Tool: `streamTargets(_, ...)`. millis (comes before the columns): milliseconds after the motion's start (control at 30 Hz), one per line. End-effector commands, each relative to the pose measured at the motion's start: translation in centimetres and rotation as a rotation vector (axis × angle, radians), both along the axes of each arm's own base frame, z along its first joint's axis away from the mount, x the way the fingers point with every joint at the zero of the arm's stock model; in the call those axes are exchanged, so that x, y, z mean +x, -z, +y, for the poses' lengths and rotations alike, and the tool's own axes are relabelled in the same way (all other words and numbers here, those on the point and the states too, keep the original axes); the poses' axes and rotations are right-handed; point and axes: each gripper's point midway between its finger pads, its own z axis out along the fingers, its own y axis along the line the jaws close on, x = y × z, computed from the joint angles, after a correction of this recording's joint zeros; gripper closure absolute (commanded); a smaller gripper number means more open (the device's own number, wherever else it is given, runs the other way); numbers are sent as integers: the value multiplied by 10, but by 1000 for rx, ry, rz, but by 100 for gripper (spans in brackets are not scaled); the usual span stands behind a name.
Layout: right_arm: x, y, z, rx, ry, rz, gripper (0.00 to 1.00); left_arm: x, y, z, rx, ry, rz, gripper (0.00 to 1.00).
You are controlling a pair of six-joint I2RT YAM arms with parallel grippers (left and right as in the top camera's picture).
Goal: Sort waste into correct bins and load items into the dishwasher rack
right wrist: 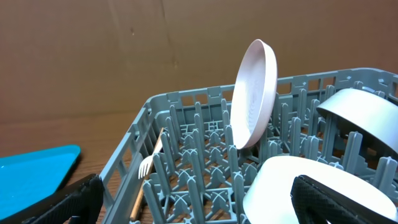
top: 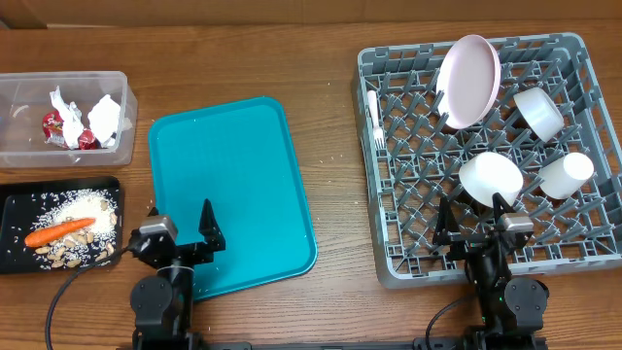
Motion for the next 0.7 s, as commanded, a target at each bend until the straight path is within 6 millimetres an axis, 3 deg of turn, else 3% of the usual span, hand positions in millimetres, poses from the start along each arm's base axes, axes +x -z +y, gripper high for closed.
streamTargets(0,0,2,-2,-1,12,-3,0,-3,-5,7,20,-30,-34,0)
streamTargets(667,0,2,-2,-1,12,-3,0,-5,-9,6,53,-15,-50,0)
